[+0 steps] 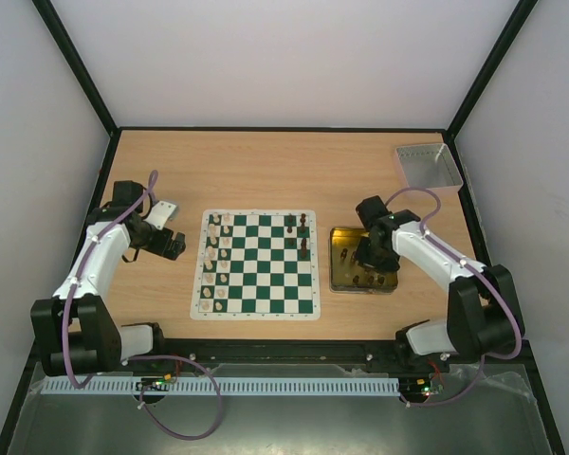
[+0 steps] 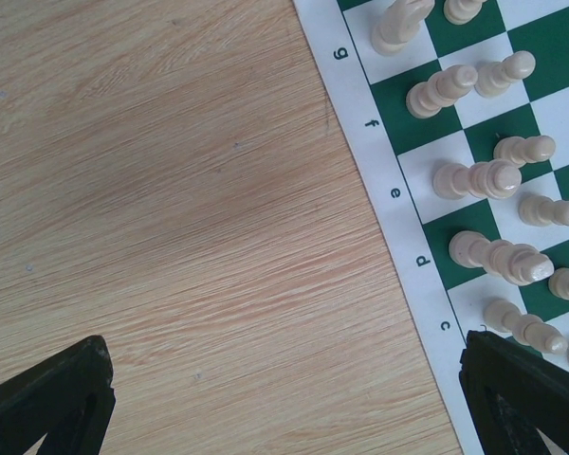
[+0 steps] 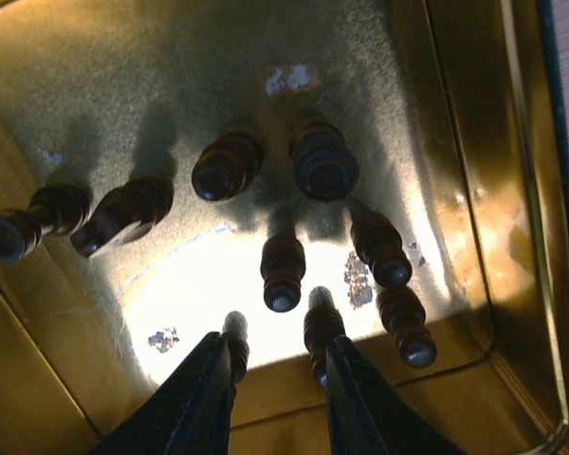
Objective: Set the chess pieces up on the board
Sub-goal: Pick up the chess piece from the storage box, then place the chess piece on the chessboard.
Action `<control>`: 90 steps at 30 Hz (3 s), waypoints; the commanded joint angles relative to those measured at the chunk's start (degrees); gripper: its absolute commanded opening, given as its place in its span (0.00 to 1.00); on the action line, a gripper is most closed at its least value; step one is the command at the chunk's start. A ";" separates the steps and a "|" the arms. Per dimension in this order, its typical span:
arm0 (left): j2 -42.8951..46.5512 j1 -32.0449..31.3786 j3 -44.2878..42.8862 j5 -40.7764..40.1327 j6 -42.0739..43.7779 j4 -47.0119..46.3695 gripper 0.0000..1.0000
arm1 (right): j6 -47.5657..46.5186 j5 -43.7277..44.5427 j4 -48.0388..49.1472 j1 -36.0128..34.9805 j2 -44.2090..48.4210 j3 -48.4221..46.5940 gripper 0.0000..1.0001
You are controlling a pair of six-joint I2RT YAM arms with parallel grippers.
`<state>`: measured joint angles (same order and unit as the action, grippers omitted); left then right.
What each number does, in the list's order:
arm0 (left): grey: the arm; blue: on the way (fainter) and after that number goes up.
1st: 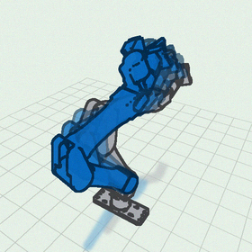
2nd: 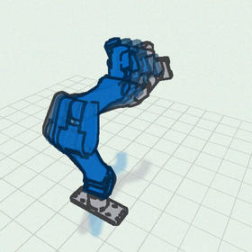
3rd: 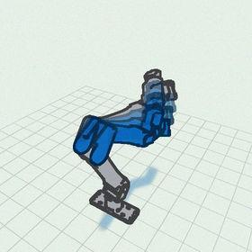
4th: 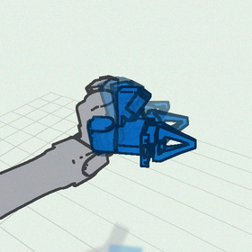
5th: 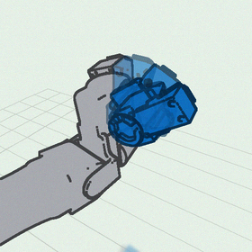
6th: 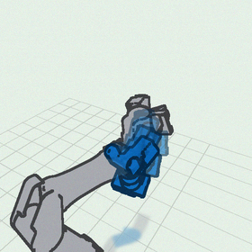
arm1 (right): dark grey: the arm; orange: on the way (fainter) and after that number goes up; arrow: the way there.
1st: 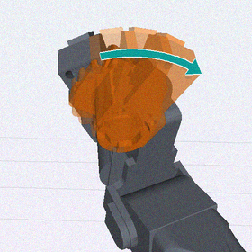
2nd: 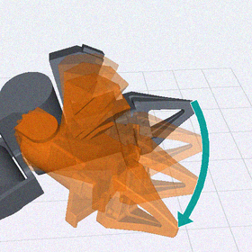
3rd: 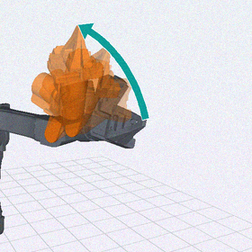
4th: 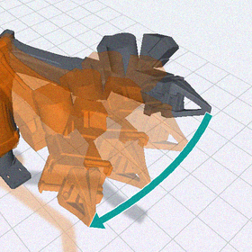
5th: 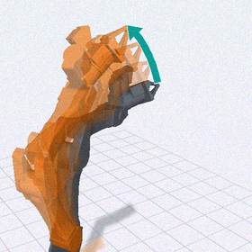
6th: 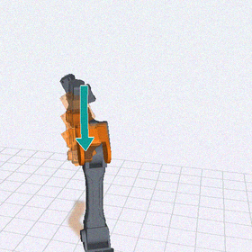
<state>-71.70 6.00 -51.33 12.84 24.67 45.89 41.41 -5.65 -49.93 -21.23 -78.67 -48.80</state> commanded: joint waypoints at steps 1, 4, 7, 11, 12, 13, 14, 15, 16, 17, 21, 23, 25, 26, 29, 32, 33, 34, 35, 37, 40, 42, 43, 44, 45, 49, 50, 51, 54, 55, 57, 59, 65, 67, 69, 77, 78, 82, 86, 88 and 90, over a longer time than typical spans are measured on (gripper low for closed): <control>-0.87 -0.29 0.79 -0.66 -0.14 0.52 0.99 | -1.16 0.22 2.31 1.59 -1.17 0.61 0.27; -0.83 -0.39 0.79 -0.76 -0.28 0.36 0.99 | -1.85 0.00 3.11 2.58 -2.19 0.48 0.27; -0.81 -0.37 0.75 -1.04 -0.42 0.30 0.99 | -2.30 -0.81 3.96 3.39 -2.99 0.64 0.27; -0.97 -0.39 0.80 -1.23 -0.50 0.25 0.99 | -2.79 -1.45 4.90 3.78 -4.16 0.96 0.27; -0.98 -0.38 0.81 -1.28 -0.54 0.25 0.99 | -2.82 -1.59 5.17 3.81 -4.28 1.05 0.27; -0.98 -0.45 0.86 -1.27 -0.58 0.25 0.99 | -2.82 -1.78 5.35 3.83 -4.36 1.20 0.26; -0.98 -0.46 0.86 -1.30 -0.58 0.25 0.99 | -2.83 -1.89 5.64 3.83 -4.46 1.42 0.26; -1.08 -0.52 0.86 -1.25 -0.58 0.25 0.99 | -2.90 -1.91 5.88 3.89 -4.61 1.59 0.26; -1.14 -0.48 0.82 -1.25 -0.58 0.25 0.99 | -3.02 -2.10 6.16 3.92 -4.83 1.75 0.26; -1.17 -0.53 0.85 -1.31 -0.58 0.25 0.99 | -3.02 -2.21 6.35 3.92 -5.01 1.97 0.24; -1.16 -0.64 0.86 -1.42 -0.67 0.25 0.99 | -2.94 -2.36 7.39 4.09 -5.43 2.83 0.23; -1.16 -0.72 0.84 -1.42 -0.67 0.25 0.99 | -2.89 -2.27 7.76 4.22 -5.84 2.97 0.22; -1.10 -0.73 0.84 -1.42 -0.67 0.18 0.99 | -3.01 -2.26 8.03 4.28 -6.32 2.96 0.20; -1.03 -0.73 0.80 -1.54 -0.67 0.17 0.99 | -3.06 -2.19 8.09 4.42 -6.55 2.89 0.19; -1.03 -0.73 0.79 -1.53 -0.76 0.17 0.99 | -3.30 -1.94 8.24 4.51 -6.95 2.49 0.16; -0.99 -0.73 0.79 -1.52 -0.75 0.18 0.99 | -3.53 -1.71 8.18 4.58 -7.34 1.93 0.16; -1.03 -0.77 0.79 -1.51 -0.76 0.17 0.99 | -3.63 -1.59 8.16 4.65 -7.51 1.80 0.15; -0.99 -0.78 0.79 -1.47 -0.76 0.19 0.99 | -3.80 -1.52 8.18 4.68 -7.77 1.56 0.15; -0.99 -0.73 0.79 -1.43 -0.78 0.17 0.99 | -3.95 -1.35 8.19 4.71 -8.07 1.45 0.15; -0.98 -0.73 0.79 -1.42 -0.74 0.17 0.99 | -4.20 -1.22 8.51 4.91 -8.70 1.20 0.15; -1.00 -0.73 0.79 -1.43 -0.73 0.17 0.99 | -4.31 -1.15 8.77 5.09 -9.48 0.97 0.14; -0.95 -0.73 0.79 -1.51 -0.76 0.17 0.99 | -4.31 -1.12 8.89 5.13 -9.69 0.86 0.11; -0.90 -0.73 0.79 -1.50 -0.76 0.17 0.99 | -4.32 -1.21 8.89 5.15 -9.61 0.84 0.10; -0.84 -0.73 0.79 -1.50 -0.76 0.17 0.99 | -4.32 -1.16 8.81 5.11 -9.51 0.72 0.08; -0.81 -0.73 0.83 -1.58 -0.76 0.19 0.99 | -4.27 -1.12 8.58 5.07 -9.34 0.63 0.07; -0.98 -0.73 0.79 -1.47 -0.76 0.17 0.99 | -4.44 -0.86 7.42 5.12 -8.30 0.04 0.03; -0.98 -0.73 0.79 -1.48 -0.76 0.21 0.99 | -4.52 -0.78 6.98 5.12 -7.99 -0.15 0.03; -1.03 -0.73 0.77 -1.42 -0.68 0.25 0.99 | -4.56 -0.77 6.53 5.12 -7.67 -0.34 0.02; -1.14 -0.73 0.79 -1.21 -0.59 0.25 0.99 | -4.73 -0.60 5.23 5.08 -6.80 -1.22 0.02; -1.20 -0.73 0.79 -1.20 -0.54 0.33 0.99 | -4.73 -0.48 4.67 5.14 -6.52 -1.48 0.02; -1.08 -0.74 0.79 -1.17 -0.50 0.34 0.99 | -4.73 -0.17 3.53 5.09 -5.84 -2.16 0.02; -0.92 -0.73 0.79 -1.16 -0.50 0.34 0.99 | -5.46 -0.38 2.37 5.09 -5.10 -2.72 0.02; -0.66 -0.77 0.79 -1.17 -0.50 0.28 0.99 | -6.82 -2.67 -1.01 4.04 -2.67 -4.18 0.02; -0.47 -0.73 0.79 -1.14 -0.50 0.26 0.99 | -6.47 -2.32 -2.78 1.50 -2.20 -6.19 0.02; -0.49 -0.73 0.79 -1.06 -0.46 0.32 0.99 | -5.46 -0.80 -4.83 -2.85 -2.76 -9.73 0.02; -0.15 -0.73 0.80 -0.99 -0.44 0.29 0.99 | 0.39 1.36 -9.12 -16.97 -13.16 -26.61 0.02; -0.11 -0.73 0.87 -1.18 -0.49 0.26 0.99 | 0.72 1.86 -9.40 -18.23 -14.43 -28.09 0.02; -0.20 -0.73 0.85 -1.24 -0.55 0.25 0.99 | 1.21 2.98 -10.06 -22.73 -19.29 -32.89 0.02; -0.15 -0.73 0.88 -1.16 -0.50 0.25 0.99 | 0.52 3.63 -9.73 -25.63 -23.06 -35.00 0.02; -0.16 -0.73 0.86 -1.09 -0.47 0.25 0.99 | -0.11 3.38 -8.84 -26.02 -24.47 -35.14 0.02; -0.19 -0.73 0.88 -1.02 -0.41 0.29 0.99 | -0.78 3.26 -8.00 -26.14 -25.68 -35.18 0.02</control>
<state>-72.20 5.43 -51.33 11.73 24.58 45.76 41.32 -4.05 -56.77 -47.16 -102.41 -82.35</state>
